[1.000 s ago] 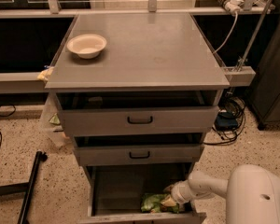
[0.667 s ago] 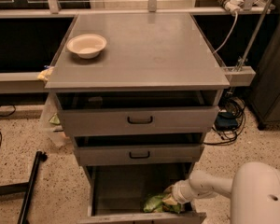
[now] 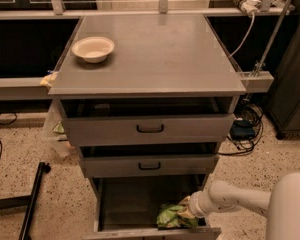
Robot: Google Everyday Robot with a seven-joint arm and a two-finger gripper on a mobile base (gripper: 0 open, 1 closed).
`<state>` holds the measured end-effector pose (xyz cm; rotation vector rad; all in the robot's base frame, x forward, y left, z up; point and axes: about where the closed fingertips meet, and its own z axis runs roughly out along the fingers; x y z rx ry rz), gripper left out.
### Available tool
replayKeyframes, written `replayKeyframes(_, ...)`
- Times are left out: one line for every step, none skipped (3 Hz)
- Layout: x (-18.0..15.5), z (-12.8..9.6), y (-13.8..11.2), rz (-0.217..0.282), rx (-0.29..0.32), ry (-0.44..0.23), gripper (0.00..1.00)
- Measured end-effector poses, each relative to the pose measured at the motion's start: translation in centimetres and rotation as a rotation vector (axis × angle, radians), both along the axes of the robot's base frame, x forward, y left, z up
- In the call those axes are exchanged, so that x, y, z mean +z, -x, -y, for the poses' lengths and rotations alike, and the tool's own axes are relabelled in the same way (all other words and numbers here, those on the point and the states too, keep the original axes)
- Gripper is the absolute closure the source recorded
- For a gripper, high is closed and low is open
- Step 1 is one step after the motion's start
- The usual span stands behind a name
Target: Pick green rice chip bag from bottom drawer and place on counter
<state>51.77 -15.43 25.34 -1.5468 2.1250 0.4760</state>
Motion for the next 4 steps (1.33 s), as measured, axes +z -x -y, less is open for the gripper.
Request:
replayKeyframes(5.4, 1.2, -0.1, 0.029, 0.022, 0.025, 1.0)
replayKeyframes(11.9, 2.2, -0.4, 0.029, 0.058, 0.105, 1.0)
replayKeyframes(19.2, 1.8, -1.3, 0.027, 0.066, 0.185, 1.0)
replayKeyframes(24.2, 1.9, -3.1, 0.096, 0.054, 0.207, 1.0)
